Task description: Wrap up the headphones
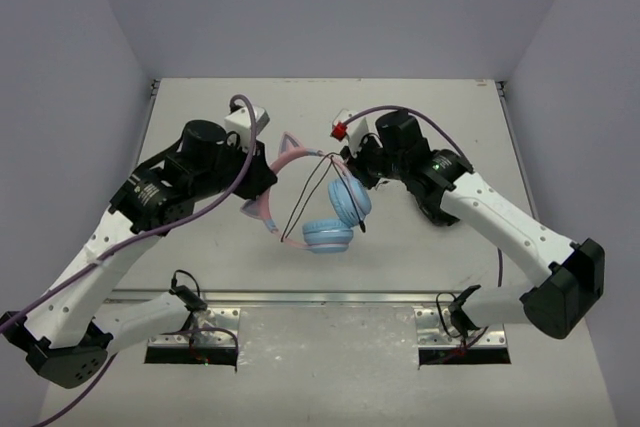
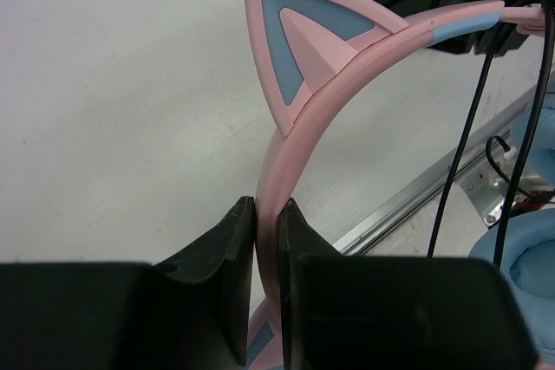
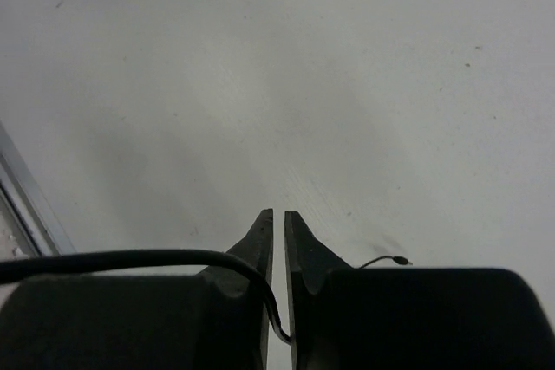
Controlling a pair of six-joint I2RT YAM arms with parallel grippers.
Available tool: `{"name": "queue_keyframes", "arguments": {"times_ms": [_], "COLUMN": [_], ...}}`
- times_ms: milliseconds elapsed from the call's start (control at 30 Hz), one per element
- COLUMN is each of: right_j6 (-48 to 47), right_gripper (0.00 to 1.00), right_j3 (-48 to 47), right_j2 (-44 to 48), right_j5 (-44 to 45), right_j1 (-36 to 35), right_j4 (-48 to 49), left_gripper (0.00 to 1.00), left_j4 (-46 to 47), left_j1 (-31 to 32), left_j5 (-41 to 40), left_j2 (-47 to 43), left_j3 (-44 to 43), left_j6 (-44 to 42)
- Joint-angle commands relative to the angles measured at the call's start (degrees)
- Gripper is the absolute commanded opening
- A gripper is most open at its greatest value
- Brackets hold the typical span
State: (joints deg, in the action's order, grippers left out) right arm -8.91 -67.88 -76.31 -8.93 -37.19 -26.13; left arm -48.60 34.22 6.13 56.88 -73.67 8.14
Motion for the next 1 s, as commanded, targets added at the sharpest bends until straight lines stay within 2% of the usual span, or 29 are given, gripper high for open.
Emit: {"name": "queue_keyframes", "arguments": {"times_ms": [0, 100, 200, 267, 333, 433, 567, 700, 967], "right_j6": [7.03, 15.48, 24.0, 29.44, 32.45, 39.47, 45.27, 49.42, 53.38], "right_gripper": [0.11, 0.17, 0.17, 0.17, 0.15, 0.05, 0.04, 0.05, 0.05], "right_j3": [1.61, 2.57, 3.63, 4.24, 4.24, 2.58, 1.17, -0.24, 2.66], "right_j2": [2.39, 2.84, 1.52, -0.32, -2.25, -8.13, -12.36, -16.75, -18.7], "right_j5": [-6.09, -10.83, -17.78, -20.51, -21.74, -24.81, -25.96, -26.4, -26.23], "right_j1": [0.45, 0.45, 0.36, 0.36, 0.36, -0.07, -1.74, -3.94, -8.07], "right_j4": [7.66, 13.72, 22.41, 29.53, 34.97, 40.78, 47.47, 53.1, 58.82], "left_gripper": [0.0, 0.0, 0.0, 0.0, 0.0, 0.0, 0.0, 0.0, 0.0], "left_j4": [8.17, 9.57, 9.93, 8.01, 4.15, 1.15, -0.18, 1.92, -2.64], "left_j1": [0.76, 0.76, 0.68, 0.68, 0.68, 0.68, 0.68, 0.68, 0.68], "left_j5": [-2.43, -5.77, -8.06, -10.34, -14.8, -18.51, -22.29, -27.12, -37.59], "left_j2": [-2.04, -2.13, -1.08, 1.2, 3.22, 7.0, 9.29, 9.12, 12.72], "left_j3": [-5.68, -8.58, -12.62, -18.77, -25.86, -32.74, -38.56, -40.85, -46.47], "left_j6": [6.52, 8.82, 10.93, 12.85, 14.7, 18.3, 22.08, 24.2, 27.01]}}
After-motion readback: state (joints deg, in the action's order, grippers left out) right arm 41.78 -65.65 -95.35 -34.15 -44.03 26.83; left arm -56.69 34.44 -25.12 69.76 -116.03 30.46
